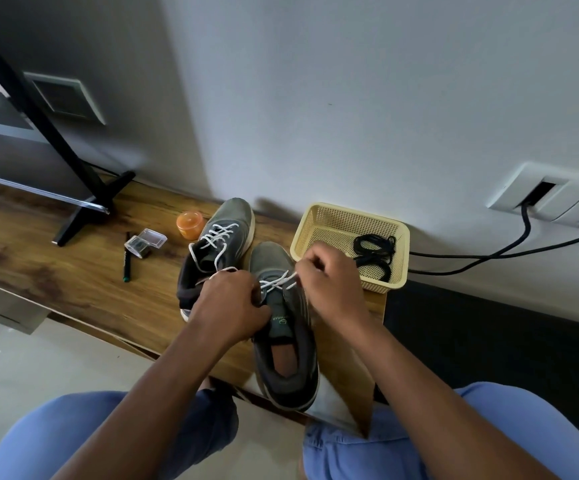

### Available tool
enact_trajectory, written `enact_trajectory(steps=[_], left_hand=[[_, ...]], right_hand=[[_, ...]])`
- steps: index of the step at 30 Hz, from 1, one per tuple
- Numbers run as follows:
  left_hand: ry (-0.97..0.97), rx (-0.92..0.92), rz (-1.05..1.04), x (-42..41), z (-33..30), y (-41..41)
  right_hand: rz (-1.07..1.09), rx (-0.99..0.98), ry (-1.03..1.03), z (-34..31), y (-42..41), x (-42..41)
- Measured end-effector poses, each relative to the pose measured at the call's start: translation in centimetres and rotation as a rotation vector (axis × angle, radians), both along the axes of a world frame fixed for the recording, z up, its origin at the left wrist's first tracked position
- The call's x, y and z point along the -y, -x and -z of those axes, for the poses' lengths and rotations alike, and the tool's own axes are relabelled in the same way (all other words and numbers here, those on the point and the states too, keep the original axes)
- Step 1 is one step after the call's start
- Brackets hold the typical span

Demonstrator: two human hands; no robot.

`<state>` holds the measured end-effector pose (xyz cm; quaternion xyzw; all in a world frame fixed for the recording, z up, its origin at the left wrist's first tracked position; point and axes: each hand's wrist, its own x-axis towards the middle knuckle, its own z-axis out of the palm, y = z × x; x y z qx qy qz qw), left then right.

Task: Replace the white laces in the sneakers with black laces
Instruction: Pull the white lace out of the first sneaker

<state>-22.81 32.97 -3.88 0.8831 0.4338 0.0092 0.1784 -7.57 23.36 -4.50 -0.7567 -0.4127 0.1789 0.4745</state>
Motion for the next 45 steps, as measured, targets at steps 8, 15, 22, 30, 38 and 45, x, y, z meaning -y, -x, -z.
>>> enact_trajectory(steps=[8,15,22,30,38,45], left_hand=[[-0.150,0.141,-0.023,0.7,-1.2,-0.7],[-0.168,0.099,0.065,1.1,-0.3,-2.5],[-0.195,0.069,0.002,0.8,0.9,-2.8],[-0.221,0.096,0.021,0.6,1.5,-3.3],[-0.065,0.256,-0.272,-1.7,-0.3,-1.8],[-0.108,0.125,-0.003,-0.9,-0.7,-2.3]], right_hand=[[-0.330,0.250,0.793,-2.2,-1.6,1.6],[-0.146,0.524,0.562,-1.3,-1.0,3.1],[-0.238,0.498,0.450,-0.9,1.8,1.9],[-0.188,0.687,0.389,0.5,3.3,2.1],[-0.127,0.559,0.507,-0.6,2.8,2.3],[-0.114,0.563,0.489,-0.4,3.2,2.1]])
